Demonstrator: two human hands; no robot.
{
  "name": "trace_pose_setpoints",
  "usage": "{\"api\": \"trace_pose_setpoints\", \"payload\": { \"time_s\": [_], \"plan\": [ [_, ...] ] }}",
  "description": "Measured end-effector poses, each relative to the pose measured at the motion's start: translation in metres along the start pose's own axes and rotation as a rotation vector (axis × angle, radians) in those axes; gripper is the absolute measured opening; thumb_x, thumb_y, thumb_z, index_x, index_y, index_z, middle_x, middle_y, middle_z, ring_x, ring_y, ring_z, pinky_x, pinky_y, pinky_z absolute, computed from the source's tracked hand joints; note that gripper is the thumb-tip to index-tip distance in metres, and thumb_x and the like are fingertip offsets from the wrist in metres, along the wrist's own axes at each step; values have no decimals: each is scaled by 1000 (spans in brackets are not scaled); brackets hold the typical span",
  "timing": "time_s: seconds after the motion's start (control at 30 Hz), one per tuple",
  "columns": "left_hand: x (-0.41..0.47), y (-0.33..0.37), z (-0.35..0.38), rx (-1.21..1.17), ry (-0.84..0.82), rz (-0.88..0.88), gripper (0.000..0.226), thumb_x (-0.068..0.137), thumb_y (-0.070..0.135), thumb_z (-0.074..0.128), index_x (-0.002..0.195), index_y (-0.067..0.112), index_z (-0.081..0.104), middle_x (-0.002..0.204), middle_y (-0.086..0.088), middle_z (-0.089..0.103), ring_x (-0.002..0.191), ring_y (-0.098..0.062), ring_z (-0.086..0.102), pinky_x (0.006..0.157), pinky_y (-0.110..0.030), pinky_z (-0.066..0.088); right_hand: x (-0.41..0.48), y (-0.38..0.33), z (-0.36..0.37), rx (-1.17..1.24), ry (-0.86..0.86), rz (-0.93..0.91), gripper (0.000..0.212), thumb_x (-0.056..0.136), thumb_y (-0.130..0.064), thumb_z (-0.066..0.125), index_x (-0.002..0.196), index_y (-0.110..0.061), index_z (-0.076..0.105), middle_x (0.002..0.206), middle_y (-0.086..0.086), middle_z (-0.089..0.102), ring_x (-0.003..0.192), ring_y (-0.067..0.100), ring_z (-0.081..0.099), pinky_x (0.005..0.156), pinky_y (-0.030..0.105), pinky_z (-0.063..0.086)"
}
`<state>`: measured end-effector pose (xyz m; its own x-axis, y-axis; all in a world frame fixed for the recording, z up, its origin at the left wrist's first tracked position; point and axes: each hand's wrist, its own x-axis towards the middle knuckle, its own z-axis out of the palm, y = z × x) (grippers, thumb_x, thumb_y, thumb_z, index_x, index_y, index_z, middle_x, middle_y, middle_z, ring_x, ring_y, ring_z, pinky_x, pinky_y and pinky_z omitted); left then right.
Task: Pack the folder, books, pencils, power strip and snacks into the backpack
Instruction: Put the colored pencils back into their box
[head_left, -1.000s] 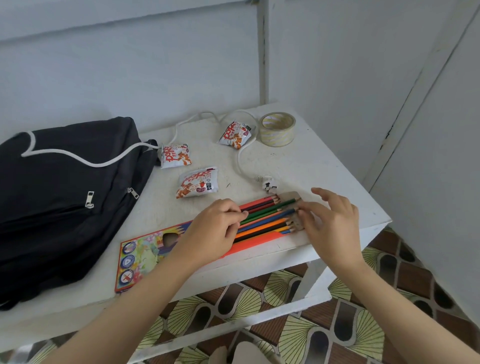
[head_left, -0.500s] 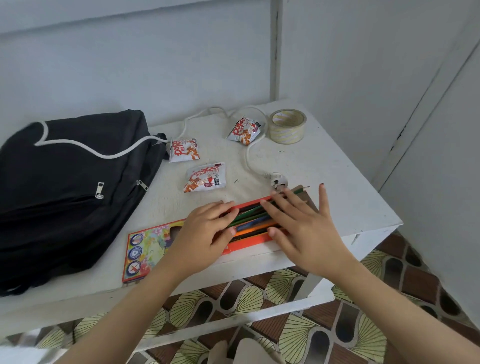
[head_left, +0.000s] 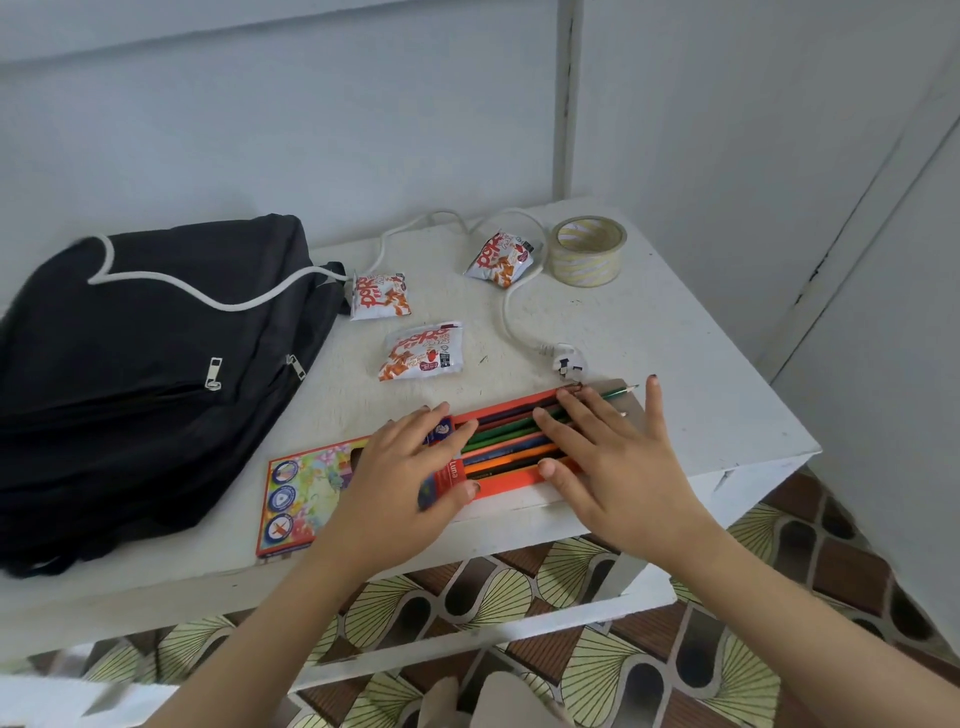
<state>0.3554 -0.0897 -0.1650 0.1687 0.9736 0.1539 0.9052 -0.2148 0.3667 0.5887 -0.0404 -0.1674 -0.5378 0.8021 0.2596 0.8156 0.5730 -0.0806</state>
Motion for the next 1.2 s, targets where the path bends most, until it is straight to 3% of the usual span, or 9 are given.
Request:
{"api": "trace_pose_setpoints", "payload": {
  "time_s": [0.23,0.37,0.5,0.7,0.87,1.0,1.07,1.2],
  "plan": [
    [3,3,1,69,22,67,56,86,55,32,134,31,47,146,1,38,136,-15,23,110,-38,13,-2,-10,3,22,-52,25,63,96,-58,16,129,-21,56,133,9,56,130,29,46,112,58,2],
    [5,2,1,111,11,90,54,88,54,34,132,27,51,144,0,40,136,-16,27,111,-40,14,-5,-6,3,54,-56,-8,62,97,-56,13,139,-22,44,144,7,44,138,24,33,112,56,-3],
    [5,1,3,207,-49,119,59,93,60,19,142,31,33,149,-3,33,138,-20,27,111,-44,12,-11,1,0,82,-32,-1,62,99,-53,9,149,-19,20,154,3,23,144,19,13,112,57,-9],
    [6,0,4,198,-94,78,62,87,70,15,144,47,1,154,-5,20,142,-24,17,111,-38,2,-14,0,0,17,-70,0,68,98,-53,12,142,-10,40,147,7,38,140,21,26,111,59,-6],
    [7,-2,3,222,-75,111,60,88,68,23,142,41,24,147,-5,36,132,-26,34,104,-41,20,-9,-8,1,68,-110,-57,71,96,-57,9,142,-12,39,143,10,44,137,26,34,112,57,1],
    [8,-4,1,171,-71,101,61,86,70,23,139,41,32,145,-1,39,130,-22,36,102,-39,24,-8,-3,-5,264,-90,-73,75,91,-63,-4,150,-22,15,155,3,23,145,14,7,116,39,-15],
    [9,-6,0,139,-77,93,62,84,72,24,137,41,34,145,1,38,131,-19,35,103,-37,23,-9,0,-6,219,-19,14,75,92,-60,-5,150,-17,17,155,4,22,146,17,6,114,42,-19],
    [9,-7,-1,126,-79,76,64,82,74,25,136,41,35,145,3,37,133,-19,33,104,-38,22,-15,4,-1,38,-12,237,71,97,-53,7,146,-6,28,148,13,38,142,29,24,111,56,-14]
  ]
}}
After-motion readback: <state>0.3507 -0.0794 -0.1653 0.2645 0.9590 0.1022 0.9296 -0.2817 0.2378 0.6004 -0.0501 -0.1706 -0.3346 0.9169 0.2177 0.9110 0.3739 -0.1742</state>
